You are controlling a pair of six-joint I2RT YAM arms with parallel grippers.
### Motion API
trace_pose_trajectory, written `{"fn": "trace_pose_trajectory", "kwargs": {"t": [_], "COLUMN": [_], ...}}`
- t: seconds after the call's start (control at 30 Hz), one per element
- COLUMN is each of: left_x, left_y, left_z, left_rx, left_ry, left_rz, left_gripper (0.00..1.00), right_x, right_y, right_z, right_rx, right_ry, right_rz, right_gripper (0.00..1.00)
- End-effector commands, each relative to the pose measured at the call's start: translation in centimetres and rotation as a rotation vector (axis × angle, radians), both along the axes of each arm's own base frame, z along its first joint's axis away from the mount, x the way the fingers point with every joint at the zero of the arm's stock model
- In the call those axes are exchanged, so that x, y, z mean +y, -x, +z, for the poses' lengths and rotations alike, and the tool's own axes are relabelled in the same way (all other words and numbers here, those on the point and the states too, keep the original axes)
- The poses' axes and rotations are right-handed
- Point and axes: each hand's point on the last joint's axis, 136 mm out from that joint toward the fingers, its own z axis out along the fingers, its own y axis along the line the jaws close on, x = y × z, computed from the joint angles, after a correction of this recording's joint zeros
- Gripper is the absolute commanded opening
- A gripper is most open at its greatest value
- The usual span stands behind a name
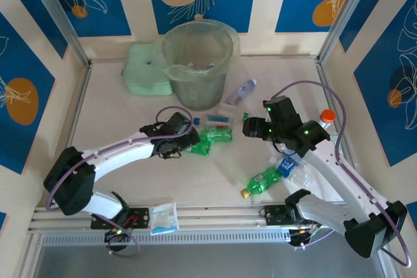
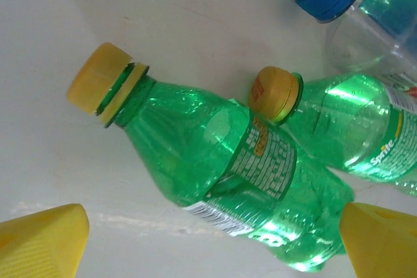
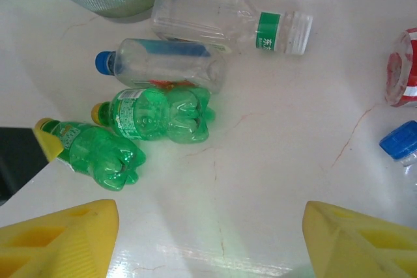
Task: Put the plastic bottles in the bin
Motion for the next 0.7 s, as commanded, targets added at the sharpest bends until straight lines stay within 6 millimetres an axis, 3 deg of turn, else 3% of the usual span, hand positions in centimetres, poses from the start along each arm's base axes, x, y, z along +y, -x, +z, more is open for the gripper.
{"fn": "trace_pose_trajectory", "kwargs": {"t": [0.0,0.33,0.67], "left_x": [-1.5,-0.4,-1.2], "left_y": [-1.1,-0.7,-0.8], "left_z": [0.8,-1.7,-3.5], "left_rx": [0.012,0.136,0.167], "left_ry": [0.080,-0.061,-0.125], "left_rz": [0.116,0.268,0.262], "left_gripper": [0.98,0.94,0.93], "right_x": [-0.2,-0.7,-1.1], "right_y": [0.4,1.0,1.3], "right_z": [-0.1,0.2,0.3], "right_rx": [0.001,-0.019,-0.023], "right_ry": [-0.013,-0.010,-0.009], "right_rz": [-0.017,-0.020,-0.024], "right_gripper": [0.75,0.75,0.75]}}
